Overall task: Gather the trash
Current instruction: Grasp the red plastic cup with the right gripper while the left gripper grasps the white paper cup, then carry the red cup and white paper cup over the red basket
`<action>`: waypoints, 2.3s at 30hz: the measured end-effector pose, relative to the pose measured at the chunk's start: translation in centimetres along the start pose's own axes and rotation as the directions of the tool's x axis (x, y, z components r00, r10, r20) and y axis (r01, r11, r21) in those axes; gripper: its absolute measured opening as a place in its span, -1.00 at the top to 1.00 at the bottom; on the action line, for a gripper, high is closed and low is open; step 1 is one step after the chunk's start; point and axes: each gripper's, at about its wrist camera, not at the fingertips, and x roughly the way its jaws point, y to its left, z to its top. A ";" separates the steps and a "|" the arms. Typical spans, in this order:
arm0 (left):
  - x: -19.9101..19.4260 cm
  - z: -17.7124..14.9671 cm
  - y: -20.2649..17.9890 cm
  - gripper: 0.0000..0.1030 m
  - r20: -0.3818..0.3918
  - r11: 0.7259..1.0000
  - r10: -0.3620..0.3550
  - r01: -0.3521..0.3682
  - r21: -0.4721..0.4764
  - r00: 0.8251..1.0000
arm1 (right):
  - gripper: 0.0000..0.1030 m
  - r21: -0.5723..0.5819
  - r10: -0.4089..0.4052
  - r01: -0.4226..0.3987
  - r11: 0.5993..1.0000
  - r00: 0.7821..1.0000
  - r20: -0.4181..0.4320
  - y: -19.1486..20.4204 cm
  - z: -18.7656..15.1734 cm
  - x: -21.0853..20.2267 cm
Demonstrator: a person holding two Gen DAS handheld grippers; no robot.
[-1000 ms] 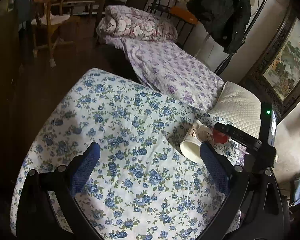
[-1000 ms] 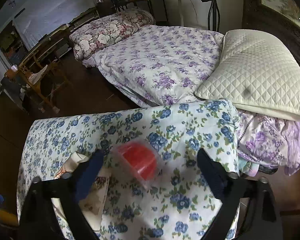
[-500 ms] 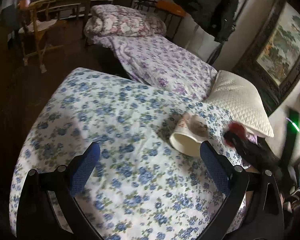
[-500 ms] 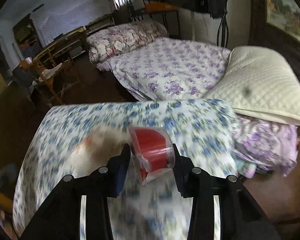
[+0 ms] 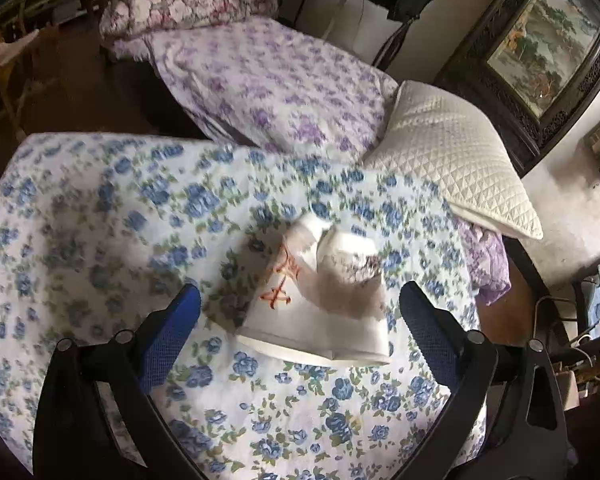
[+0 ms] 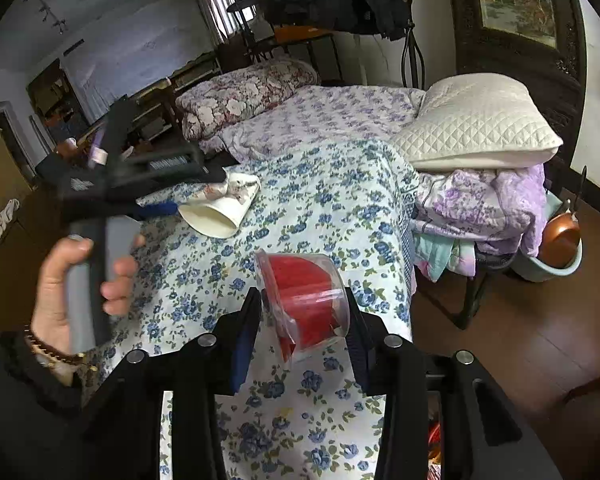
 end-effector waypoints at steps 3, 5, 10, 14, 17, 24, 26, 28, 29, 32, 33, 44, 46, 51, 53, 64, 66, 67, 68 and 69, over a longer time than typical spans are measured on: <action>0.2 -0.8 -0.5 0.07 0.005 0.999 -0.025 0.025 0.028 1.000 | 0.22 0.002 0.004 -0.004 1.000 1.000 0.015 0.2 -0.1 -0.6; -0.5 -1.0 -0.7 0.21 0.036 0.999 -0.019 0.018 0.041 0.999 | 0.22 0.001 0.007 -0.007 1.000 1.000 0.018 0.4 -0.1 -1.0; -1.6 -2.6 -1.1 0.33 0.052 0.999 -0.026 0.024 0.042 0.998 | 0.22 0.005 0.001 -0.001 1.000 1.000 0.014 0.9 -0.8 -2.2; -4.8 -4.5 -1.2 0.38 0.088 0.998 -0.055 0.054 0.015 0.995 | 0.22 -0.003 0.006 -0.006 1.000 1.000 0.018 1.8 -1.5 -3.7; -8.5 -6.8 -2.3 0.38 0.134 0.998 -0.060 0.055 0.041 0.989 | 0.23 -0.011 0.016 -0.016 1.000 1.000 0.013 2.7 -2.5 -4.6; -12.8 -14.7 -3.3 0.38 0.111 0.996 -0.045 0.036 0.079 0.993 | 0.23 0.005 0.057 -0.057 0.998 0.998 -0.030 4.3 -5.5 -6.2; -13.3 -16.5 -3.2 0.38 0.092 0.996 -0.034 0.026 0.085 0.995 | 0.23 0.005 0.061 -0.061 0.998 0.997 -0.040 4.7 -6.6 -6.7; -14.0 -17.8 -3.2 0.38 0.091 0.995 -0.022 0.013 0.095 0.996 | 0.23 0.004 0.065 -0.065 0.998 0.997 -0.046 5.0 -7.4 -7.1; -14.3 -18.1 -3.2 0.38 0.093 0.995 -0.020 0.011 0.096 0.995 | 0.23 0.004 0.068 -0.068 0.998 0.997 -0.047 5.2 -7.8 -7.3; -15.2 -18.6 -3.0 0.38 0.103 0.996 -0.014 0.004 0.093 0.995 | 0.23 0.003 0.075 -0.075 0.997 0.996 -0.043 5.4 -8.3 -7.9; -15.5 -18.7 -2.9 0.38 0.106 0.996 -0.016 0.006 0.089 0.994 | 0.23 0.002 0.075 -0.075 0.997 0.996 -0.042 5.4 -8.4 -8.1; -15.6 -18.3 -3.1 0.38 0.108 0.997 -0.022 0.013 0.082 0.994 | 0.24 0.023 0.077 -0.076 0.997 0.997 -0.032 4.2 -8.2 -8.3; -15.4 -18.1 -3.5 0.38 0.105 0.996 -0.027 0.018 0.089 0.994 | 0.24 0.032 0.076 -0.075 0.997 0.997 -0.032 3.7 -8.2 -8.3; -14.9 -17.9 -5.6 0.38 0.097 0.990 -0.053 0.039 0.134 0.994 | 0.24 0.063 0.062 -0.060 0.996 0.998 -0.019 1.8 -8.2 -8.6; -14.6 -17.9 -6.8 0.38 0.091 0.987 -0.064 0.049 0.155 0.994 | 0.24 0.078 0.055 -0.053 0.996 0.998 -0.013 0.6 -8.2 -8.9; -10.7 -19.5 -19.2 0.38 -0.010 0.928 -0.169 0.162 0.336 0.986 | 0.24 0.156 -0.118 0.121 0.980 0.993 -0.030 -10.7 -12.1 -12.6; -9.0 -20.7 -22.2 0.38 -0.051 0.907 -0.180 0.186 0.378 0.982 | 0.24 0.179 -0.149 0.155 0.972 0.988 -0.048 -12.9 -13.2 -12.8; -8.3 -21.2 -23.5 0.38 -0.071 0.898 -0.183 0.196 0.395 0.981 | 0.24 0.205 -0.172 0.182 0.962 0.983 -0.065 -14.9 -14.3 -12.8; -7.1 -22.1 -25.3 0.38 -0.103 0.883 -0.186 0.212 0.418 0.977 | 0.24 0.220 -0.183 0.196 0.956 0.980 -0.077 -16.1 -14.9 -12.7; -6.2 -22.9 -26.6 0.38 -0.129 0.872 -0.191 0.228 0.434 0.973 | 0.24 0.236 -0.195 0.211 0.949 0.977 -0.090 -17.3 -15.6 -12.5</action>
